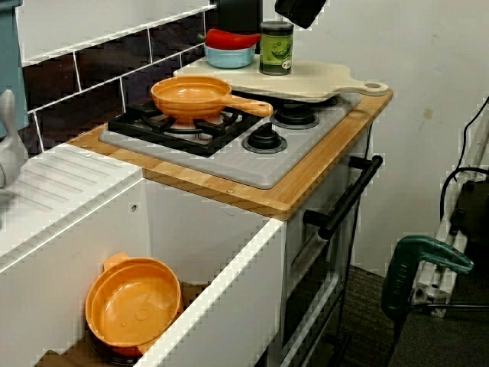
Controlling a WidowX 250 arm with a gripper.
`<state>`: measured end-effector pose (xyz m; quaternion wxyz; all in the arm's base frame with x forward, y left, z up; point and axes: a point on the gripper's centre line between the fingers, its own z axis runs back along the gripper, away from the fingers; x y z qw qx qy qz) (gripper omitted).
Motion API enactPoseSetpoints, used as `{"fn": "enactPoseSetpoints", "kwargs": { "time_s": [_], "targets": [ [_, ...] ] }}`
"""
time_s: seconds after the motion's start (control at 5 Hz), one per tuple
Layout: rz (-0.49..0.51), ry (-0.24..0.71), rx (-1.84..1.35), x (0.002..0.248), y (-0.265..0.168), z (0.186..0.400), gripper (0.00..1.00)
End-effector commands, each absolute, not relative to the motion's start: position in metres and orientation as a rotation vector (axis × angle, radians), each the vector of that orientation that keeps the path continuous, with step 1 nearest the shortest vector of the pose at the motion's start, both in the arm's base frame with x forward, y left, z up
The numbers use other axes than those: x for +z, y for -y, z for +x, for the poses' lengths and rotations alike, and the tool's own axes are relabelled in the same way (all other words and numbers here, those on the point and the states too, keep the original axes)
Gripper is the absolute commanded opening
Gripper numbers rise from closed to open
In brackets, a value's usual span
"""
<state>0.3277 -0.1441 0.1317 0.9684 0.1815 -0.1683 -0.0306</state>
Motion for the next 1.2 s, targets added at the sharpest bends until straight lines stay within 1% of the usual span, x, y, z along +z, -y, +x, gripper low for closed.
{"fn": "enactPoseSetpoints", "kwargs": {
  "time_s": [0.0, 0.4, 0.6, 0.8, 1.0],
  "targets": [
    [0.323, 0.398, -0.017, 0.1518, 0.1441, 0.3257, 1.0],
    [0.295, 0.382, 0.0, 0.1526, 0.1422, 0.3283, 1.0],
    [0.261, 0.38, -0.01, 0.1515, 0.1445, 0.3273, 1.0],
    [0.265, 0.392, -0.003, 0.1485, 0.1473, 0.3271, 1.0],
    [0.231, 0.382, -0.032, 0.1452, 0.1501, 0.3265, 1.0]
  ]
}}
